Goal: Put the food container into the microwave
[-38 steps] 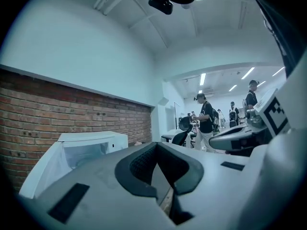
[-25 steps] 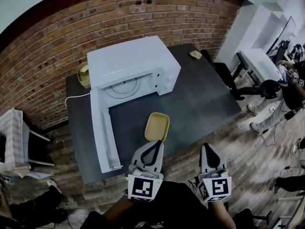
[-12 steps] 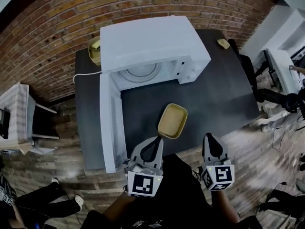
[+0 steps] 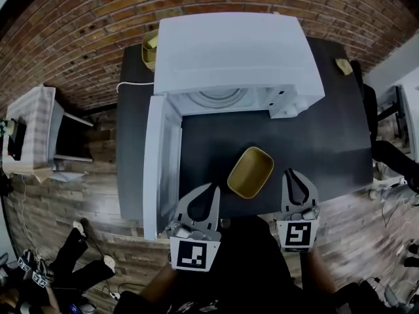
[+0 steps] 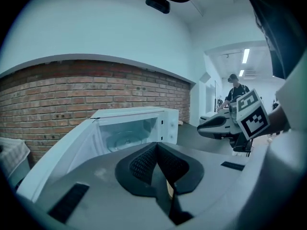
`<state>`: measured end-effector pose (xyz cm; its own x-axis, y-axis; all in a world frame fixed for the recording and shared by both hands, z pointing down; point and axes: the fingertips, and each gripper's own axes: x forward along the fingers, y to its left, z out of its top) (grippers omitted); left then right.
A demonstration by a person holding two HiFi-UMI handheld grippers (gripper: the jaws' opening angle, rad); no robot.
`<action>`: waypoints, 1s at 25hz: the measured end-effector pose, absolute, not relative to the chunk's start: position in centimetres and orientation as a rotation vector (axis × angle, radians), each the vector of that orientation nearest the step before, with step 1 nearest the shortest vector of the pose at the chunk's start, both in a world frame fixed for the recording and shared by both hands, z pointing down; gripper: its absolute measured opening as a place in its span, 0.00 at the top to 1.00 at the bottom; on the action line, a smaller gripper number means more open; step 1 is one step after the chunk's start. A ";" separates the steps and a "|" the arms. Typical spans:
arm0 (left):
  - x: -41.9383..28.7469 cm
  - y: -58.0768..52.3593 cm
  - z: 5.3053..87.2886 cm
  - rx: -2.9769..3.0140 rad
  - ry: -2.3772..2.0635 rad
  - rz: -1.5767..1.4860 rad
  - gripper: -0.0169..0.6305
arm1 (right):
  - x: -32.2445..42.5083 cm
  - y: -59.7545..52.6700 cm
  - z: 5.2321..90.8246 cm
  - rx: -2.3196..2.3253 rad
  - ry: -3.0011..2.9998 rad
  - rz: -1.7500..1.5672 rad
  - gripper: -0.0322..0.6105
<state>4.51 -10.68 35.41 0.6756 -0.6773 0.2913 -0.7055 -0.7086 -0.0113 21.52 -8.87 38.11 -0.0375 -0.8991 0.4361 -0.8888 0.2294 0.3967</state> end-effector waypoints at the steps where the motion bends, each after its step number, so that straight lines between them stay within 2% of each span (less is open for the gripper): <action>1: 4.5 -11.0 35.4 2.771 -1.171 0.433 0.96 | 21.7 -9.2 38.6 1.611 -1.903 -0.014 0.85; 8: 4.9 -11.7 36.5 2.690 -1.245 0.514 0.96 | 22.8 -11.7 43.3 1.411 -1.943 0.181 0.83; 11: 4.8 -11.7 37.7 2.677 -1.266 0.607 0.96 | 22.6 -13.1 45.7 1.307 -1.950 0.220 0.73; 25: 5.8 -12.0 41.6 2.449 -1.364 0.670 0.96 | 21.6 -16.5 55.6 0.855 -1.883 0.217 0.72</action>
<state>5.80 -11.97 41.61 0.4532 -0.7310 0.5102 -0.8504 -0.5261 0.0017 21.59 -16.46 55.61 -0.2359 -0.4627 0.8546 -0.6446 0.7326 0.2187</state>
